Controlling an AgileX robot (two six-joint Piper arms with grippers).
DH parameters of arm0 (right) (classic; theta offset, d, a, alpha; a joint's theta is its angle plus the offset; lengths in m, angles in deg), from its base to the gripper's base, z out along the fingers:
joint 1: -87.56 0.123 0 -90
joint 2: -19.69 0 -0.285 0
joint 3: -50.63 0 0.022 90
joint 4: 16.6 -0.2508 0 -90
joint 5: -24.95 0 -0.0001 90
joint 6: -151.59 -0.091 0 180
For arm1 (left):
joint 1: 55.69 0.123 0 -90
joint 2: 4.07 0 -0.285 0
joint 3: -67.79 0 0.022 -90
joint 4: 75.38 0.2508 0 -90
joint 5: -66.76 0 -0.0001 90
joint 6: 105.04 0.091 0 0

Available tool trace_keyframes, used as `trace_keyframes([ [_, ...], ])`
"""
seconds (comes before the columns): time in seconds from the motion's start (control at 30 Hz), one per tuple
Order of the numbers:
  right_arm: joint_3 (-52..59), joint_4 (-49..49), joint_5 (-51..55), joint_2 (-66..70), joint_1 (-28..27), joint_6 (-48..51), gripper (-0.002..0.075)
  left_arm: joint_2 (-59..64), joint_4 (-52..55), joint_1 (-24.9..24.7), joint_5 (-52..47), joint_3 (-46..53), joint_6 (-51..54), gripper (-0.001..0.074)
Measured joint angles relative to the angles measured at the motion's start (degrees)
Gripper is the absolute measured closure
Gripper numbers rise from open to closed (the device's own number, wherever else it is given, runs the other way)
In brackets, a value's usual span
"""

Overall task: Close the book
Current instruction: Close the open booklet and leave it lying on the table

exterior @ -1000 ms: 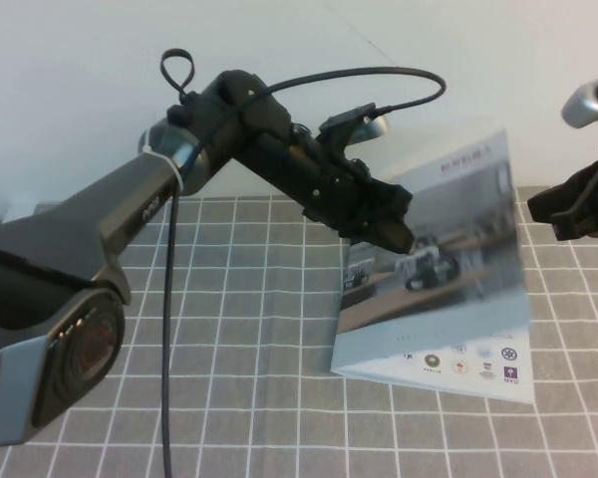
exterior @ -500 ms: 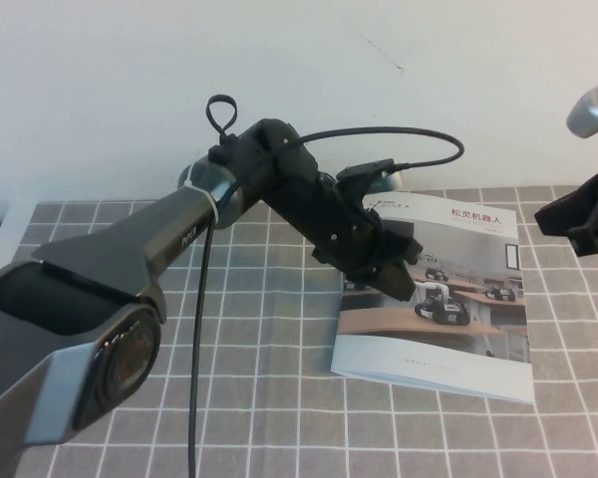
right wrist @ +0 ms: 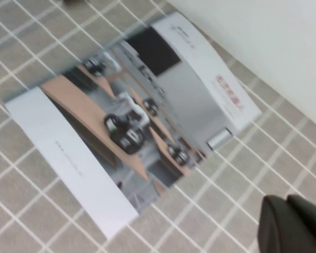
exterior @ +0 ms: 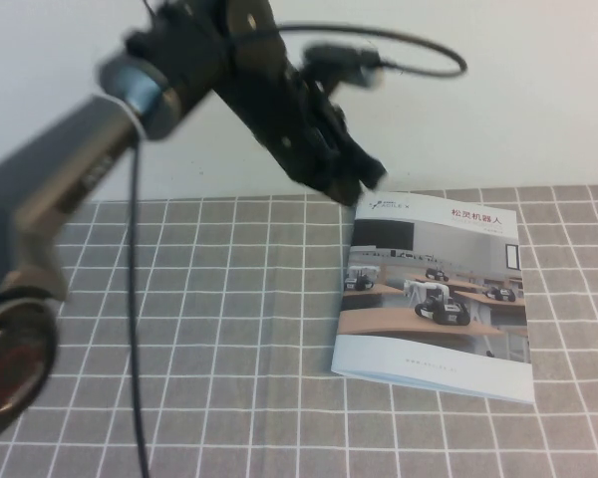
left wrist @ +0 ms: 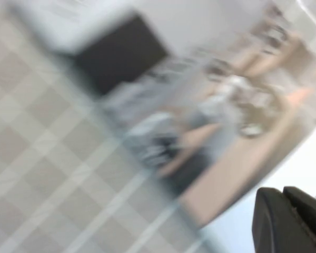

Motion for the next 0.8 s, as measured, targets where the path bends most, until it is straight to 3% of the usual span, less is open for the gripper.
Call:
trace_keyframes([
  [0.23,2.37,5.0,4.67,-10.28,0.0,-7.13,0.0729,-15.46,23.25,0.0,-0.74,0.0,-10.07,0.0736],
  [0.47,17.74,8.77,2.53,-25.1,0.0,-12.28,0.0729,-29.42,27.1,0.0,1.51,5.22,-11.9,0.0736],
  [0.63,29.65,9.95,-0.99,-37.81,0.0,-15.24,0.0729,-42.28,27.1,0.0,11.21,22.63,-11.93,0.0736],
  [0.8,39.87,9.08,-7.09,-48.42,0.0,-18.46,0.0729,-56.83,24.97,0.0,29.31,46.49,-12.99,0.0736],
])
